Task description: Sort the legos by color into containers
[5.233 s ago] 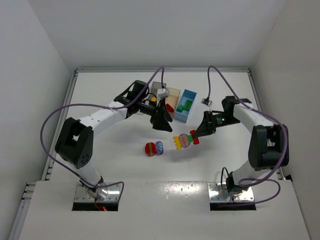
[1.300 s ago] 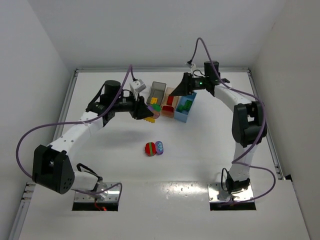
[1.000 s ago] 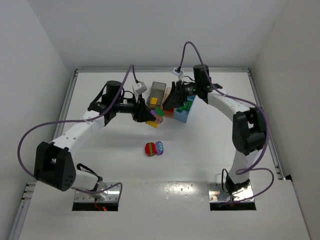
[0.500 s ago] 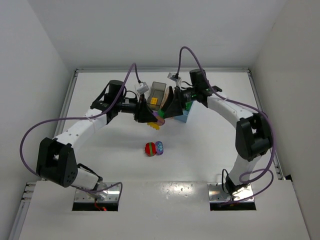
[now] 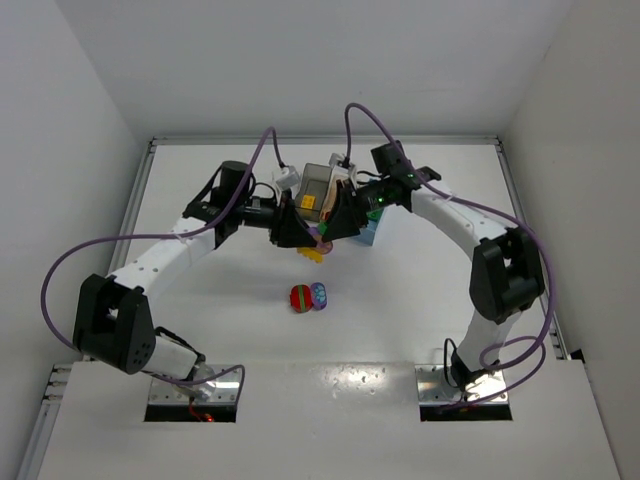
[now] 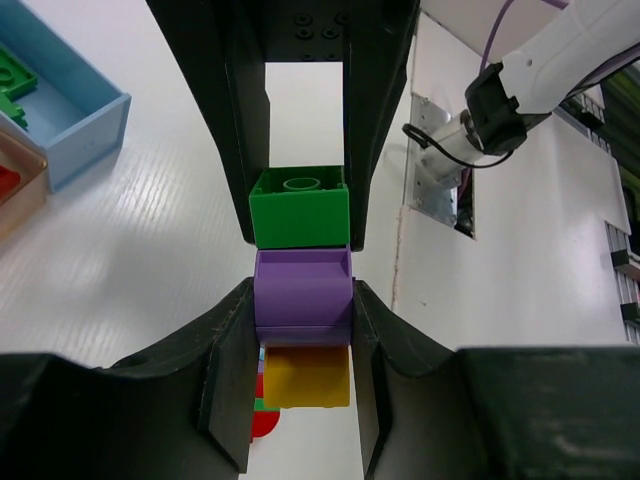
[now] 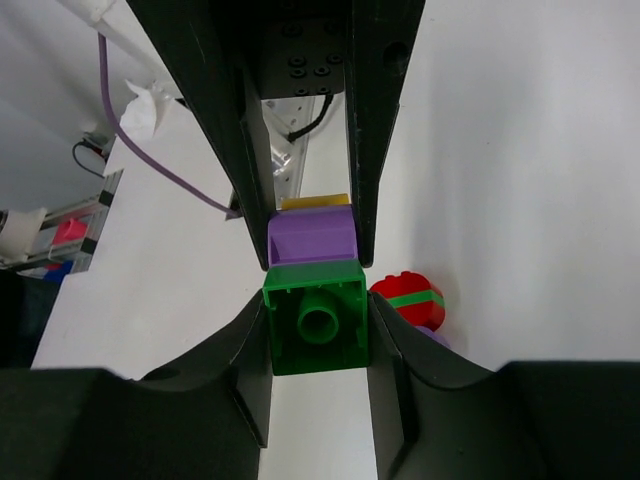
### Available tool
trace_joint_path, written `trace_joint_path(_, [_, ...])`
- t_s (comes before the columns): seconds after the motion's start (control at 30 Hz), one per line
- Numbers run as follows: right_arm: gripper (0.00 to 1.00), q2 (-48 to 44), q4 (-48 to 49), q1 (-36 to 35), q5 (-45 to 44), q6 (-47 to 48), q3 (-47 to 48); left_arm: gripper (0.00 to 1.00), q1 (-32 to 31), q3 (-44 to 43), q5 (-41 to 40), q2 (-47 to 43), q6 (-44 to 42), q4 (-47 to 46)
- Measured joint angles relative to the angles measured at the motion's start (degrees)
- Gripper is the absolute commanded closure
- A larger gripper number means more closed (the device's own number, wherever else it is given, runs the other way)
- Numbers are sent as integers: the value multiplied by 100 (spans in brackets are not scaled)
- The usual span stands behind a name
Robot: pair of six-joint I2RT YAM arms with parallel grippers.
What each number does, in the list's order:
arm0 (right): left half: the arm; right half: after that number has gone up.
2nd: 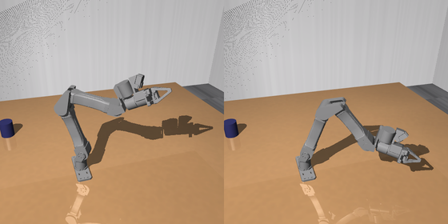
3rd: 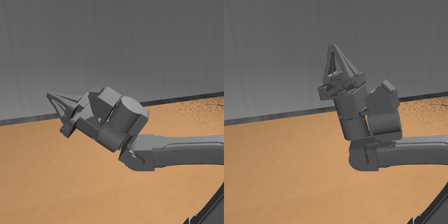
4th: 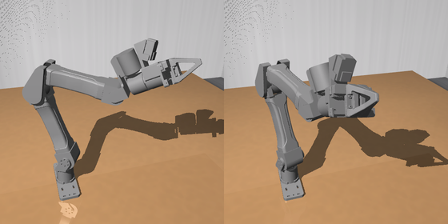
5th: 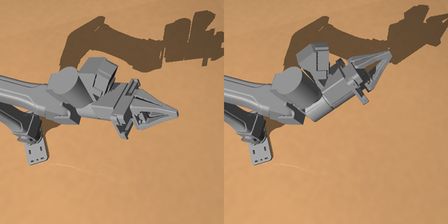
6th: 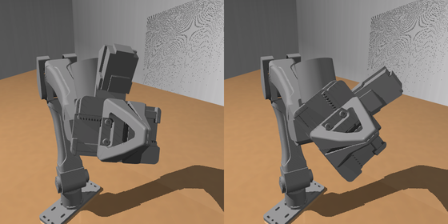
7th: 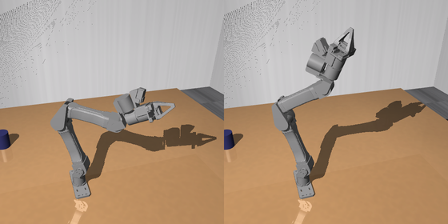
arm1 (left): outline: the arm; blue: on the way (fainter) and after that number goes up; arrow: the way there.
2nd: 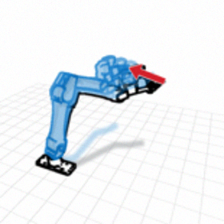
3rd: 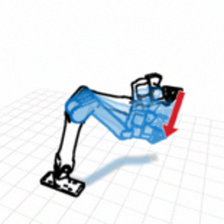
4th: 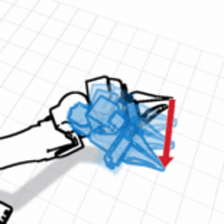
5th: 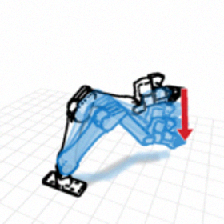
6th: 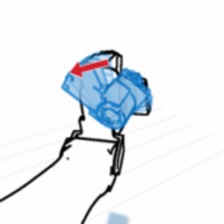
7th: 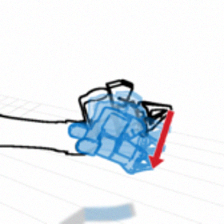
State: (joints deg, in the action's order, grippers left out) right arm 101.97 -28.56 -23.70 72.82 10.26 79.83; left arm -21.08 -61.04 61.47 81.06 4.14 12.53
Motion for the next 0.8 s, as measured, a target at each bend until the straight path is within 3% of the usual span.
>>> trace_joint_path(0.2, [100, -17, 133, 114, 48, -201, -4, 100, -4, 28, -35, 0, -26, -122])
trace_joint_path(0.53, [100, -413, 636, 922, -127, -883, -372, 100, -33, 297, -208, 0, -68, -118])
trace_joint_path(0.63, [100, -402, 669, 1040, -763, -872, -470, 100, -33, 328, -341, 0, -87, -105])
trace_joint_path(0.8, [100, -55, 870, 1051, -2804, -807, -466, 100, -33, 328, -632, -4, -111, -105])
